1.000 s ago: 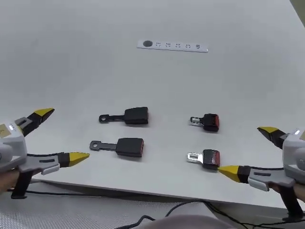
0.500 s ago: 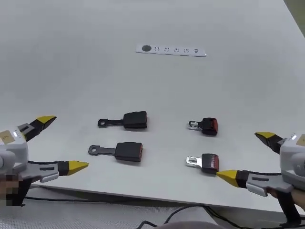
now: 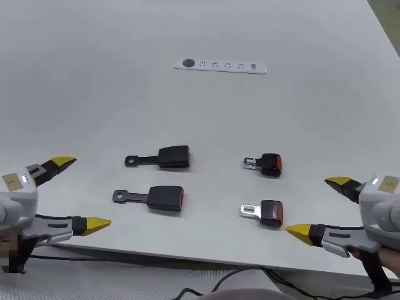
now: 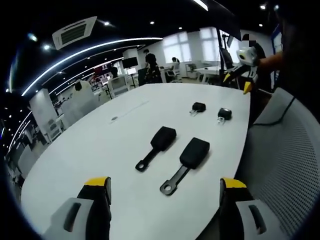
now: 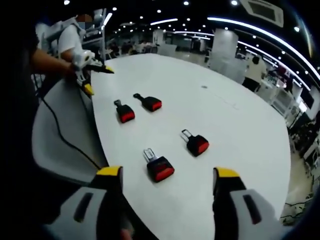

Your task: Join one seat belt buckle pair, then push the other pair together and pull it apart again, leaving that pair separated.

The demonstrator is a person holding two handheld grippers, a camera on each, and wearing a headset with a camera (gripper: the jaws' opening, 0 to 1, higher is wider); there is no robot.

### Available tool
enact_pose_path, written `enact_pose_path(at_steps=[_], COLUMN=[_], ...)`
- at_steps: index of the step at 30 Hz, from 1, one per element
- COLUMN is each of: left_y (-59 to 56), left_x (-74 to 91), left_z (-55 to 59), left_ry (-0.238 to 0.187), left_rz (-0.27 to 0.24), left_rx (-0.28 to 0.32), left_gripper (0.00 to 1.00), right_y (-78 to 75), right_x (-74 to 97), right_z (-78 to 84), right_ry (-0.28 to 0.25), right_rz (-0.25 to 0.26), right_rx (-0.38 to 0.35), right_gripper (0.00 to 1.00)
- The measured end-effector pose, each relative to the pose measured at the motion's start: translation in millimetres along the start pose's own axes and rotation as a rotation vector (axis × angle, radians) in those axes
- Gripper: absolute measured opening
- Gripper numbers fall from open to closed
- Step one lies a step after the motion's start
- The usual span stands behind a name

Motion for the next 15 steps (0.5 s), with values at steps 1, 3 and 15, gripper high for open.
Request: enact_pose_path(at_steps=[1, 3, 15], left_y=[-0.3, -1.3, -16.5], left_x=[0.2, 0.2, -11.4], left_z=[0.6, 0.5, -5.5], left_ry=[0.008, 0.018, 0.102], left_rz=[0.004, 0.011, 0.147], left_rx=[-0.009, -0.015, -0.089], left_gripper=[0.90, 0.89, 0.84], right_y=[-0.7, -1.8, 3.8], right_x=[-0.7, -1.3, -10.3], right_z=[0.8, 0.6, 2.8], right_ry=[0.002, 0.006, 0.073], right_rz=[-0.002, 0.001, -0.020], right_rx=[0.005, 0.021, 0.150], right_gripper=[0.74, 0.74, 0.69])
Point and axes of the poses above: the centre of the closed fingertips' face, and the gripper's own axes: x roughly backward along the fingers, y roughly to its left, z roughly out of its underside, the point moved 4 cm from there along x, roughly backward along the fingers, and after that the axes turned 6 degrees about -x, right-handed, at the moved point
